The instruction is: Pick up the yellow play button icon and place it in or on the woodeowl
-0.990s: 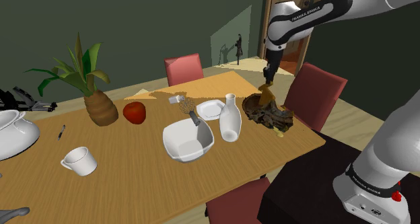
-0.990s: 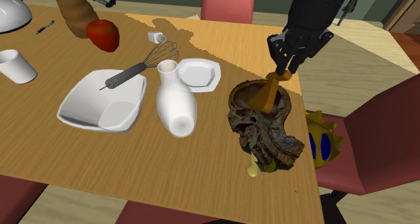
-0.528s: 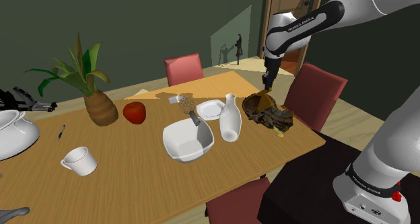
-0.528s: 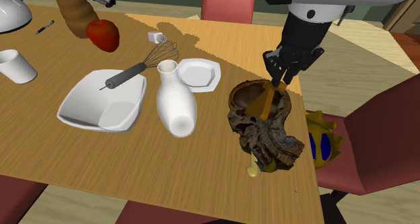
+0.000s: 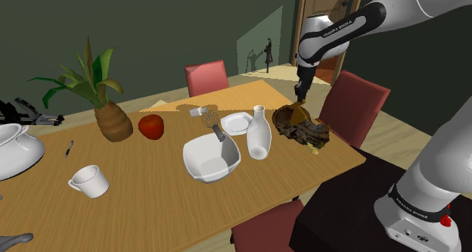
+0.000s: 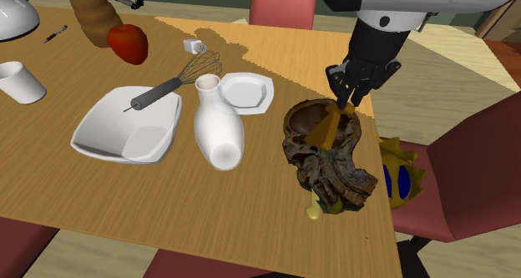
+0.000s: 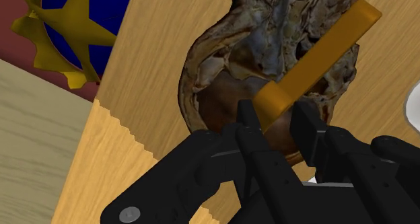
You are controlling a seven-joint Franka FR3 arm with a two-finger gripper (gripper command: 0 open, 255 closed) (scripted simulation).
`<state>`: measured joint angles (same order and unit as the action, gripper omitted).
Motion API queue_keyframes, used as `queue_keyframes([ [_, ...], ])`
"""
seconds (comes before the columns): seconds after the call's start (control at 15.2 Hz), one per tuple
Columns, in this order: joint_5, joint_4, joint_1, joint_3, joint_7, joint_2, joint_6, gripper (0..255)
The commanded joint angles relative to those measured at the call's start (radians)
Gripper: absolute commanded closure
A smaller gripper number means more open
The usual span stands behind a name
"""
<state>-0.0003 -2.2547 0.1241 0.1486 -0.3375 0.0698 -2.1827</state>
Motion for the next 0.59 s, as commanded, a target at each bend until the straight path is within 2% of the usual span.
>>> queue_keyframes([
  [0.0,0.001,-0.002,-0.001,-0.001,0.0,-0.002,0.001,0],
  [0.33,0.001,-0.002,-0.001,-0.001,0.0,-0.001,0.001,0],
  [0.53,-0.006,0.057,-0.001,-0.002,0.005,0.041,0.102,0],
])
